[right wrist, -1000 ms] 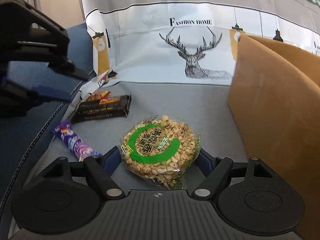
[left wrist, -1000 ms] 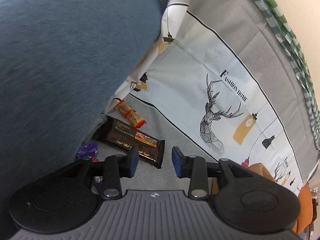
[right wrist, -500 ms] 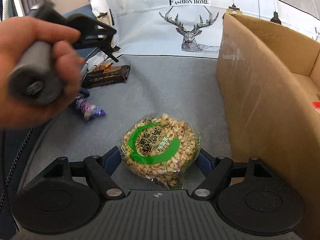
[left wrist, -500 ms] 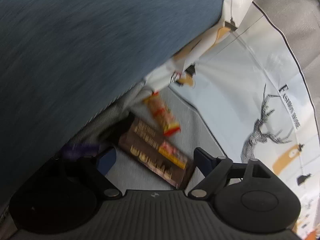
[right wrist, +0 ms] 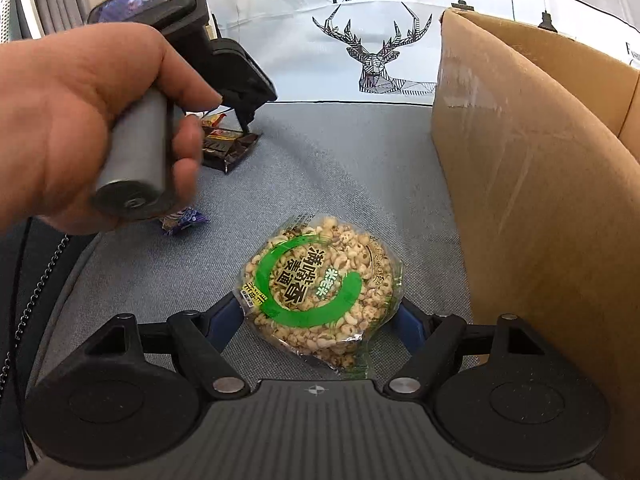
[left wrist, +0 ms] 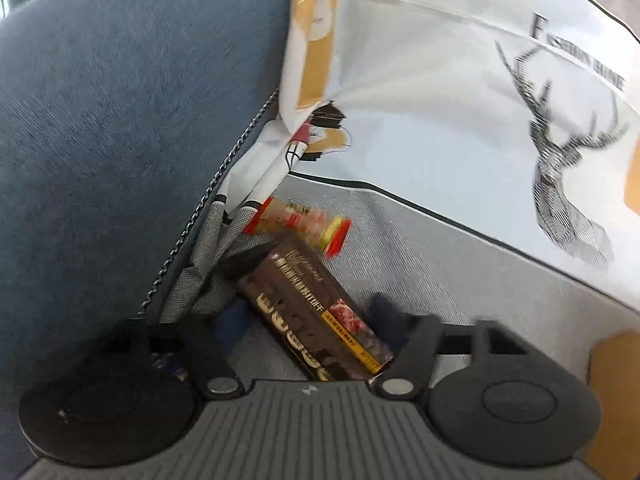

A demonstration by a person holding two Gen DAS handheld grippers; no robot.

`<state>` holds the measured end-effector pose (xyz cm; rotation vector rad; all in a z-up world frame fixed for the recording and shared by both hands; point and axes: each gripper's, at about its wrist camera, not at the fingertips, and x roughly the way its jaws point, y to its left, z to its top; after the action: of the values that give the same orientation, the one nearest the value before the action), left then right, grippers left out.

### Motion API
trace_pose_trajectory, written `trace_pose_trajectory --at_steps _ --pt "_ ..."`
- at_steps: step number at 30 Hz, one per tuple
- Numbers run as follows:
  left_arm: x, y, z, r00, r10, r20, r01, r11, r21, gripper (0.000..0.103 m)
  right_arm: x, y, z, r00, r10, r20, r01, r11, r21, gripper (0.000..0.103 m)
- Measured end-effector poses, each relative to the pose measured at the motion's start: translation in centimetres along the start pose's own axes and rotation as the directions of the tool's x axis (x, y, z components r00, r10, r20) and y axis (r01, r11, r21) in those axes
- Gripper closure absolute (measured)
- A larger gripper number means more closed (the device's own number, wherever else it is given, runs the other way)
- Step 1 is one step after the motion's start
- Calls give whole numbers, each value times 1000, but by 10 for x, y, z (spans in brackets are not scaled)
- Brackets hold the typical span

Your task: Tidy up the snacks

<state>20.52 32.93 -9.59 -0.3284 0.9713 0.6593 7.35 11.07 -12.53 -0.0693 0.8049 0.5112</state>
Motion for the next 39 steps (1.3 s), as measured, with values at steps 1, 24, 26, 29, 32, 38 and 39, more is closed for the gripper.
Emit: trace_pose_trajectory --at_steps 1,24,26,29,32,38,39 --pt "-3 0 -2 1000 -8 -4 8 1000 21 55 -1 0 -1 1000 -1 2 1 1000 -1 22" --pt "-27 -15 -32 988 -127 -88 150 929 339 60 3 2 -1 1000 -6 -14 5 999 -36 19" --pt "-29 -15 -34 989 -127 -72 144 927 346 61 3 4 -2 1000 -3 -7 2 999 -49 22" --pt "-38 -11 -38 988 -147 -45 154 932 328 61 0 6 -5 1000 4 16 -3 997 -78 24" --pt "-55 -1 -40 981 -195 2 187 943 275 61 -5 5 -7 999 20 44 -16 996 -92 24" --pt "-111 32 -54 943 -299 145 275 947 165 61 -28 10 -4 988 53 142 -29 985 -168 27" --pt "-119 37 -58 935 -309 175 285 947 148 61 -35 9 0 986 59 154 -33 986 -163 28"
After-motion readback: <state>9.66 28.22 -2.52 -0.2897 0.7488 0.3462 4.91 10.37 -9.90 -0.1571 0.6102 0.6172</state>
